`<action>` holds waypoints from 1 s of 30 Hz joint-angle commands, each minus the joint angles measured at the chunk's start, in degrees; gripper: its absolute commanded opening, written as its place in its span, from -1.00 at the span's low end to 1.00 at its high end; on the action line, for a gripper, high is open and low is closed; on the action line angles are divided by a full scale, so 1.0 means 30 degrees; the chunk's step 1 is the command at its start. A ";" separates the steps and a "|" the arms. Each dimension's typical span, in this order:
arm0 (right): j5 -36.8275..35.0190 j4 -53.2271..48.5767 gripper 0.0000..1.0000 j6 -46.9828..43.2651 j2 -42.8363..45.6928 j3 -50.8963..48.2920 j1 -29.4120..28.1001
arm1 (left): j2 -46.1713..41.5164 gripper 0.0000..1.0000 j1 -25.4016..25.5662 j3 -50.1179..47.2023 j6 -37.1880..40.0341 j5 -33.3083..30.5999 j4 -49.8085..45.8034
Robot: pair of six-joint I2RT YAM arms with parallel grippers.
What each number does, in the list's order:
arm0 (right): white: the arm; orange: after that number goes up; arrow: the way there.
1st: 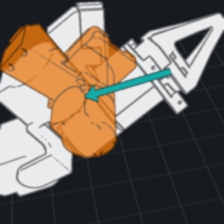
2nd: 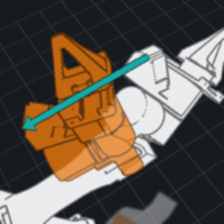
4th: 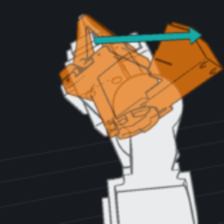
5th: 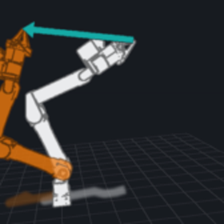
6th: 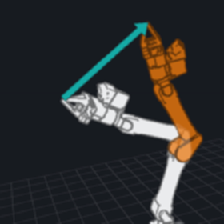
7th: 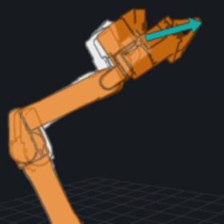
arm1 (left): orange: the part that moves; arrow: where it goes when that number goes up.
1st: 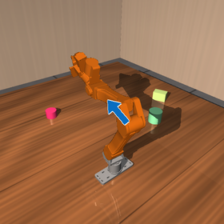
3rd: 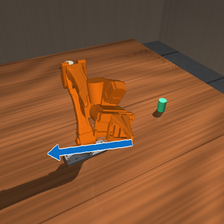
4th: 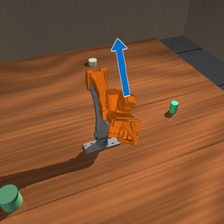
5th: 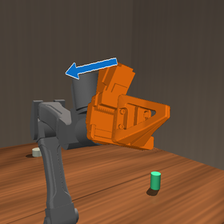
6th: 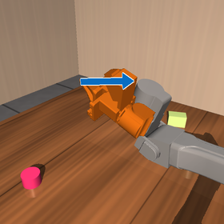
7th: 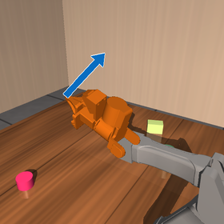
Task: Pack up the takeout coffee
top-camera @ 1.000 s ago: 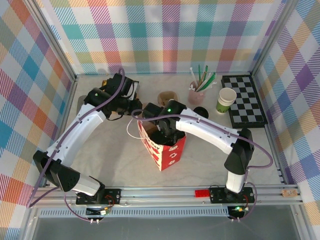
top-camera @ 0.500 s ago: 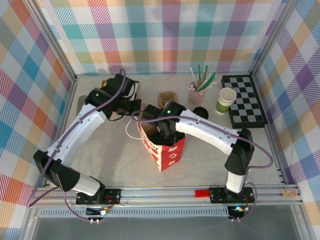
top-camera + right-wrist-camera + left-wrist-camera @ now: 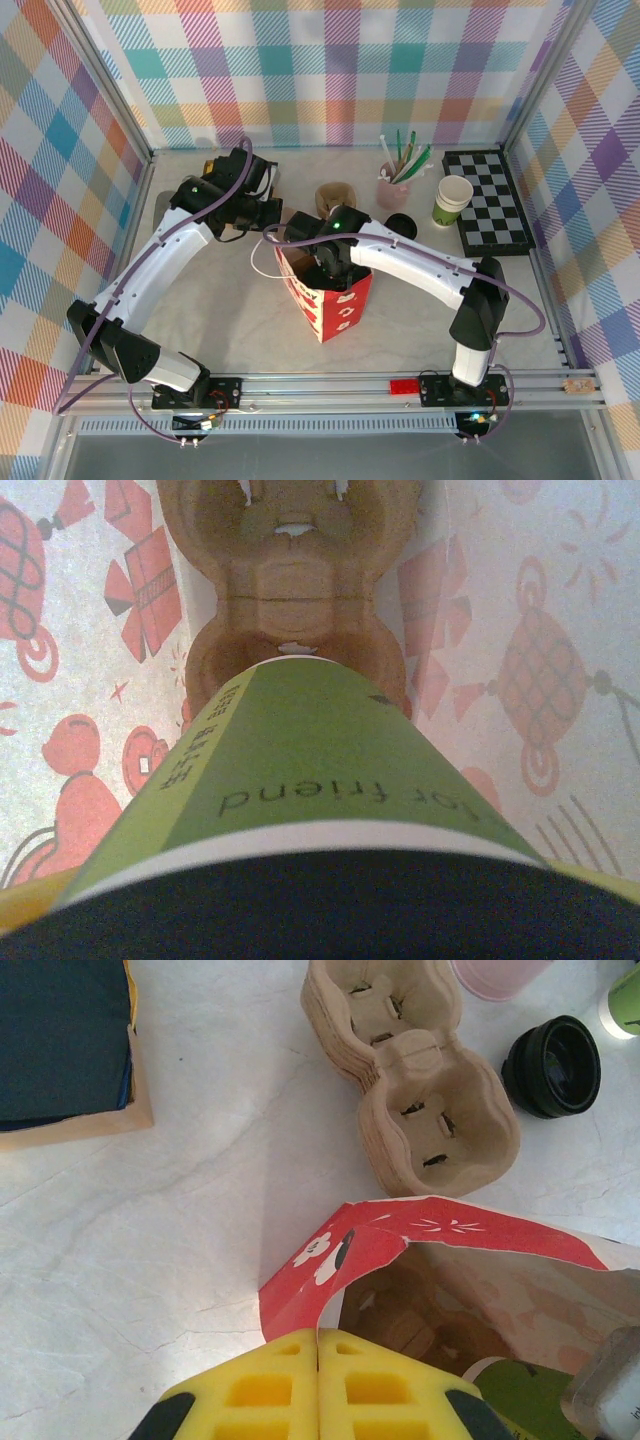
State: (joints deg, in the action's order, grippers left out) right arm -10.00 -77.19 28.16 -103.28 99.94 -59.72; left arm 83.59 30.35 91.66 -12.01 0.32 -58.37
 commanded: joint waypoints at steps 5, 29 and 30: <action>0.0184 -0.0229 -0.14 0.0275 0.0166 -0.0230 -0.0193 | -0.0266 -0.85 0.0108 0.0383 0.0048 -0.0640 -0.0230; 0.0290 0.1411 -0.15 0.0533 0.0235 -0.2063 -0.0193 | -0.0733 -0.86 0.0108 0.0312 0.0019 -0.1059 -0.0348; 0.0242 0.1413 -0.15 0.0537 0.0264 -0.2090 -0.0175 | -0.0750 -0.86 0.0108 0.0326 0.0017 -0.1059 -0.0348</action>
State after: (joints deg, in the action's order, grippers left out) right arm -9.78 -72.10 28.56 -103.31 94.50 -59.72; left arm 83.46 30.35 91.66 -12.01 -1.23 -58.81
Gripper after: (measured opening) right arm 0.830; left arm 0.072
